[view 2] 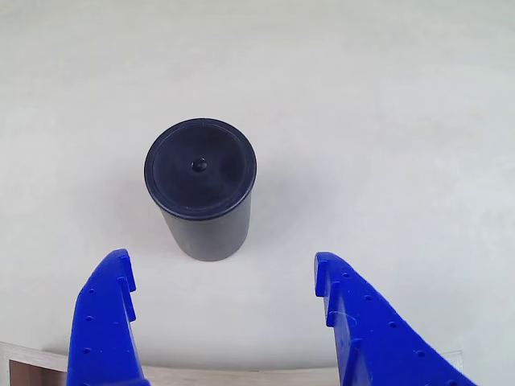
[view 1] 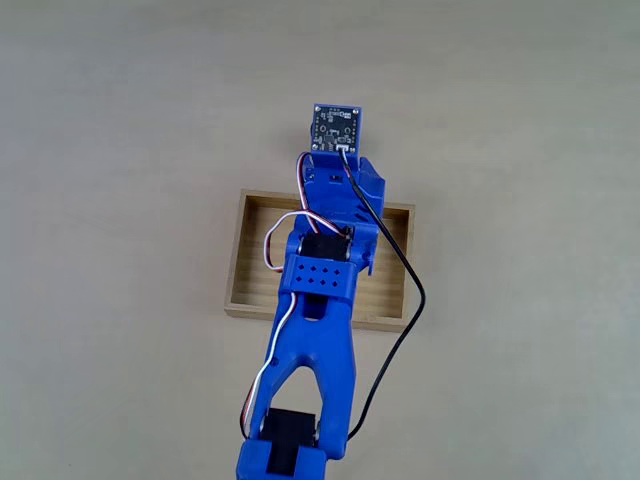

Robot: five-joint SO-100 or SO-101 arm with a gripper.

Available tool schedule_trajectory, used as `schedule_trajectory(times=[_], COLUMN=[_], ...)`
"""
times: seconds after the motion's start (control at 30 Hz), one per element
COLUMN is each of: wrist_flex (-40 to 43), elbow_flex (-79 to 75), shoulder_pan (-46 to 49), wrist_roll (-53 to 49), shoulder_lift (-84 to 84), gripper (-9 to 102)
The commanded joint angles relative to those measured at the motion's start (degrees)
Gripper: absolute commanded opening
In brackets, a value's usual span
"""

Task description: Place the black cylinder in the wooden box then return to rest.

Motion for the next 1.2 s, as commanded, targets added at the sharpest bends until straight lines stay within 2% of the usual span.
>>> schedule_trajectory(times=[0.0, 1.17], wrist_flex=[-2.0, -2.0], elbow_flex=[-9.0, -16.3], shoulder_pan=[-1.4, 0.3], wrist_roll=[0.4, 2.0], shoulder_lift=[-0.5, 6.4], gripper=[34, 36])
